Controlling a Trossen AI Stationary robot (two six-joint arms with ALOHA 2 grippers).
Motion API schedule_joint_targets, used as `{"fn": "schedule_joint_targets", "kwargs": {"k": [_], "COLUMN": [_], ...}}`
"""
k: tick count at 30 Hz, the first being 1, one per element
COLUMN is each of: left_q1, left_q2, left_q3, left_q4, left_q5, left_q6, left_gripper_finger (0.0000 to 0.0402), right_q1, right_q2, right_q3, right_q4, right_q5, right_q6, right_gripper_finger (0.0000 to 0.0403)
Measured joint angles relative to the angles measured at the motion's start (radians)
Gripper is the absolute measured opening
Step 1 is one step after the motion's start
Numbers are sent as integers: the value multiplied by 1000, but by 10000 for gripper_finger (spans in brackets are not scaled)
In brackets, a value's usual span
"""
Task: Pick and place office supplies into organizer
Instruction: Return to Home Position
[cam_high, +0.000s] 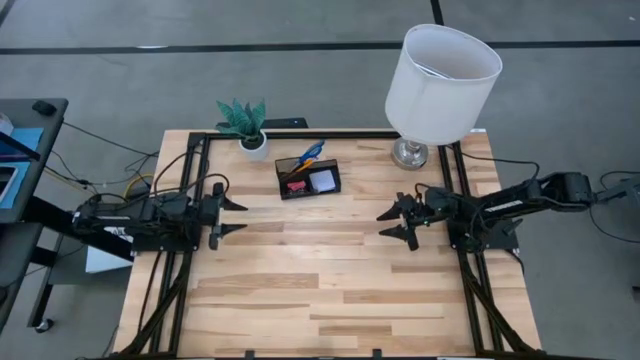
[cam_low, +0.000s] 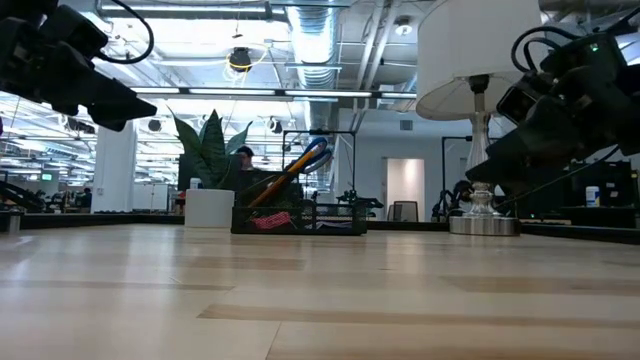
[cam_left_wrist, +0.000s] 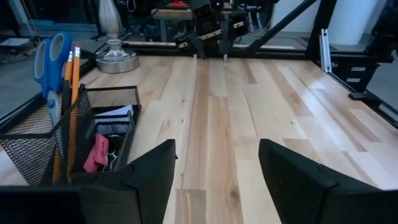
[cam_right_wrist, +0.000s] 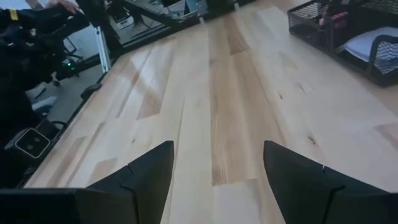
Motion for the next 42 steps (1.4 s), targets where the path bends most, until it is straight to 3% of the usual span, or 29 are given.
{"fn": "schedule_joint_targets", "kwargs": {"k": [42], "left_q1": [0], "left_q2": [3], "left_q3": [-2], "left_q4": [-4], "left_q5": [0], "left_q6": [6], "left_gripper_finger": [223], "right_q1": [0], "right_q2": [0], "right_q3": [-1], "right_q4": [-1], "right_q5": [13], "right_q6": [-1], "right_gripper_finger": [240]}}
